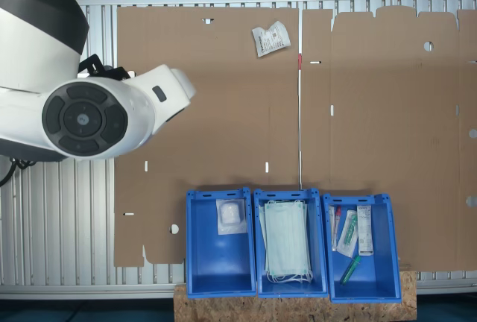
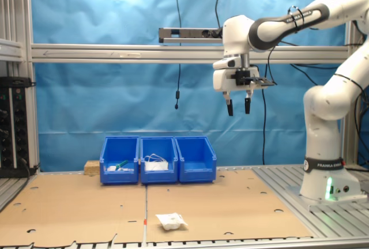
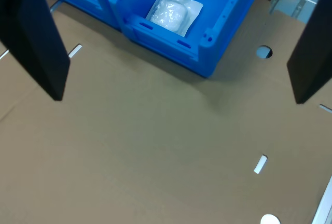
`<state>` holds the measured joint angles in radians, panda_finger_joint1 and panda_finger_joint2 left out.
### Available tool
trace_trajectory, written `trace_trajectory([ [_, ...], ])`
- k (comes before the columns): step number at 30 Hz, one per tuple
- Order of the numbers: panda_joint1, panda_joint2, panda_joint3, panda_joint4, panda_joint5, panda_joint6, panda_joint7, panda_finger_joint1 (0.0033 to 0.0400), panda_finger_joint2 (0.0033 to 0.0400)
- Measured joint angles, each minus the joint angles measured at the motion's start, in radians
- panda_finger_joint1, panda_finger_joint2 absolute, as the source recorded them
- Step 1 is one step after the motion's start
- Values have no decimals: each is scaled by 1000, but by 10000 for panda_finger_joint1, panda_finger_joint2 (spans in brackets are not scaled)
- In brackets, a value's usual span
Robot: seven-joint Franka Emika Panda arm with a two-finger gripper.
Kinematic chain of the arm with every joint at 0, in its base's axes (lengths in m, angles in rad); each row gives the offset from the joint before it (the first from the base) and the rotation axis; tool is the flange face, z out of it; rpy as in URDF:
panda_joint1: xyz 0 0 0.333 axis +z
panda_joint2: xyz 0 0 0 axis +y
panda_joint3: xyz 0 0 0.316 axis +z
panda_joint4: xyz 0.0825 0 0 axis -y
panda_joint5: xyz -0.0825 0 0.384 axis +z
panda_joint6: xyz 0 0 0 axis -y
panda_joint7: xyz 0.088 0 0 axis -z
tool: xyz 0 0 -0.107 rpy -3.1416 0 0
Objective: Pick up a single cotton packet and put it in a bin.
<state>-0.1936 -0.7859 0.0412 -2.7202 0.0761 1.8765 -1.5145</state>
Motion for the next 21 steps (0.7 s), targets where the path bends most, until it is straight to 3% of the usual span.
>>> trace_trajectory([
  [15, 159, 62, 51, 12, 0, 93, 251, 400, 400],
  [16, 159, 62, 51, 12, 0, 93, 251, 400, 400],
  [21, 193, 124, 54, 29, 0, 120, 328, 400, 400],
])
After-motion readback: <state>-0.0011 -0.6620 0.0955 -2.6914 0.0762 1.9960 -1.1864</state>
